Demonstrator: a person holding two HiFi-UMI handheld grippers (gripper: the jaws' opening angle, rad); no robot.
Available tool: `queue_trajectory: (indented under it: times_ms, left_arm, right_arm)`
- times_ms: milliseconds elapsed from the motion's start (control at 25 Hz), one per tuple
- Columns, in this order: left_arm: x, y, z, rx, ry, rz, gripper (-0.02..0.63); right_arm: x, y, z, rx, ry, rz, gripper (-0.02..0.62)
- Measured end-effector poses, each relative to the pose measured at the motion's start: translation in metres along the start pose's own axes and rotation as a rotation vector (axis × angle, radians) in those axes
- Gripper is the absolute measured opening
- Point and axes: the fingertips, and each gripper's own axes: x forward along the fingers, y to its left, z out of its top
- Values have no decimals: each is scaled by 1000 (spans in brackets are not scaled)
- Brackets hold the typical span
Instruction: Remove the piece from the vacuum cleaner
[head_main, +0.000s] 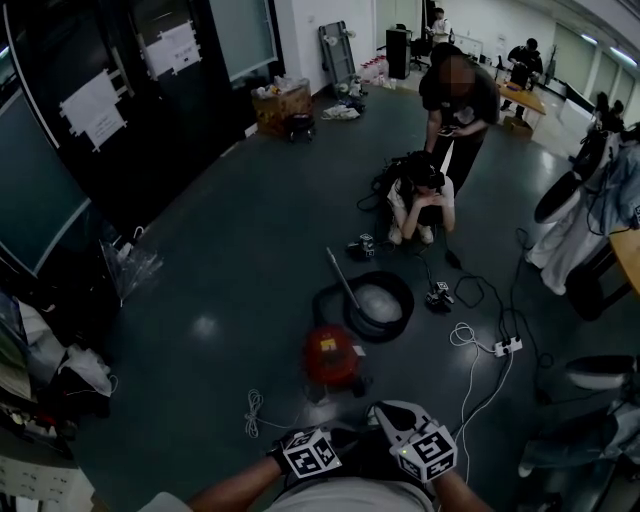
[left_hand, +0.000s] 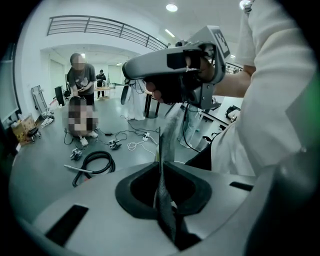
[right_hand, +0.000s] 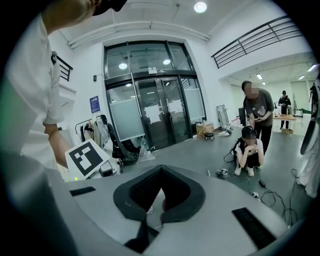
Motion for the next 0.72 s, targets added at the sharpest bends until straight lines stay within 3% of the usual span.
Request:
queue_trajectory:
  times_ms: [720]
  left_arm:
    - [8, -3, -4, -23, -6, 0, 31]
  right_arm:
    - [-6, -7, -8, -26, 29, -3, 14]
